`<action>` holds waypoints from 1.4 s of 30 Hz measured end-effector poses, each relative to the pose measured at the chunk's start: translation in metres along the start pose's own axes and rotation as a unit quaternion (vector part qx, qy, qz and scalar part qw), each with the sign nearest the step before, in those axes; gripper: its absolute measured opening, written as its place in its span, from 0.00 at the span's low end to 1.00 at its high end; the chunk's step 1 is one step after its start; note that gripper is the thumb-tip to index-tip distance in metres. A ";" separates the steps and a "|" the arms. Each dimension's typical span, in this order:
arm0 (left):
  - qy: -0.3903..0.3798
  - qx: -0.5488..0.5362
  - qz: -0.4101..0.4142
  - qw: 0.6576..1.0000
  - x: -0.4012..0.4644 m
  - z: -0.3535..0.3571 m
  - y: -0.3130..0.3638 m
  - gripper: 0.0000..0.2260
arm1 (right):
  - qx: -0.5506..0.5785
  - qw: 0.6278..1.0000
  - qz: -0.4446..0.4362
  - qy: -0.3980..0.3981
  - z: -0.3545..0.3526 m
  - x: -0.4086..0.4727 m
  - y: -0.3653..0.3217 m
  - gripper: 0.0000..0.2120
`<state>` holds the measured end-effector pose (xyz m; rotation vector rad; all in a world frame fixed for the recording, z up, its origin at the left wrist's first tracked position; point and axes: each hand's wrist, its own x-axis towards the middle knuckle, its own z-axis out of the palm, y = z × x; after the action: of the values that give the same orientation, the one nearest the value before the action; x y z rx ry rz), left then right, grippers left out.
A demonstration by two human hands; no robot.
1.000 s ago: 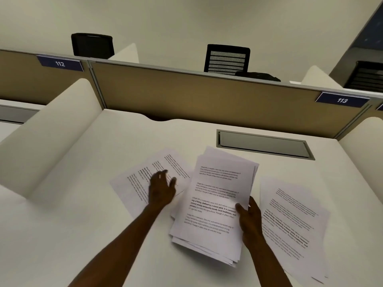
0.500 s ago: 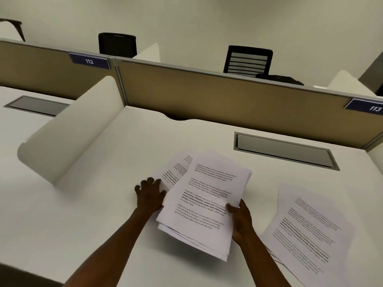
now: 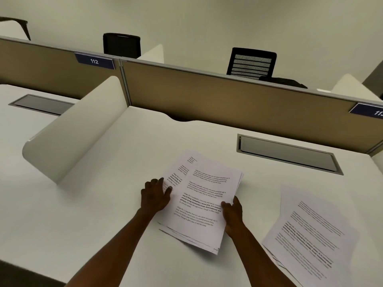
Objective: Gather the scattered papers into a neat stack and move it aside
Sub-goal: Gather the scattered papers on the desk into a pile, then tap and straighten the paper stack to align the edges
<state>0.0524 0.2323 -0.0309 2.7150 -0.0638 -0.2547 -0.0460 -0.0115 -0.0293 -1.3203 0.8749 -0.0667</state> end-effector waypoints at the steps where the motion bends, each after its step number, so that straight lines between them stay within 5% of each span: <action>1: 0.001 0.005 -0.001 1.000 -0.003 0.004 0.002 0.28 | -0.007 1.000 -0.003 0.000 0.004 0.000 0.000 0.24; 8: 0.004 0.021 -0.002 1.000 -0.017 0.021 0.015 0.35 | -0.111 0.992 -0.046 0.038 0.026 -0.005 -0.006 0.31; 16: -0.062 -0.182 -0.123 0.974 -0.015 0.017 0.033 0.40 | -0.239 0.967 -0.084 0.034 0.029 -0.005 -0.013 0.39; 20: -0.060 -0.230 -0.139 0.961 -0.017 0.014 0.034 0.38 | -0.139 0.989 -0.027 0.050 0.021 0.002 -0.018 0.36; 24: -0.046 -0.257 -0.114 0.959 -0.026 0.015 0.035 0.24 | -0.007 0.998 0.044 0.039 0.014 0.007 -0.017 0.29; 28: -0.066 -0.278 -0.108 0.952 -0.031 0.014 0.038 0.23 | 0.007 0.997 0.078 0.028 0.009 0.006 -0.013 0.16; 30: -0.091 -0.317 -0.100 0.939 -0.032 0.012 0.042 0.24 | 0.010 0.997 0.071 0.022 0.002 0.003 -0.010 0.11; 36: -0.179 -0.373 -0.031 0.910 -0.035 0.000 0.065 0.21 | 0.053 0.998 -0.006 -0.027 -0.035 -0.010 -0.017 0.20; 42: -0.155 -0.441 0.090 0.879 -0.031 -0.041 0.101 0.25 | 0.090 0.982 -0.157 -0.061 -0.072 -0.031 -0.074 0.17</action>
<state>0.0286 0.1583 0.0519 1.7273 -0.2286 -0.5136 -0.0781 -0.0757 0.0506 -1.2674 0.5366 -0.3020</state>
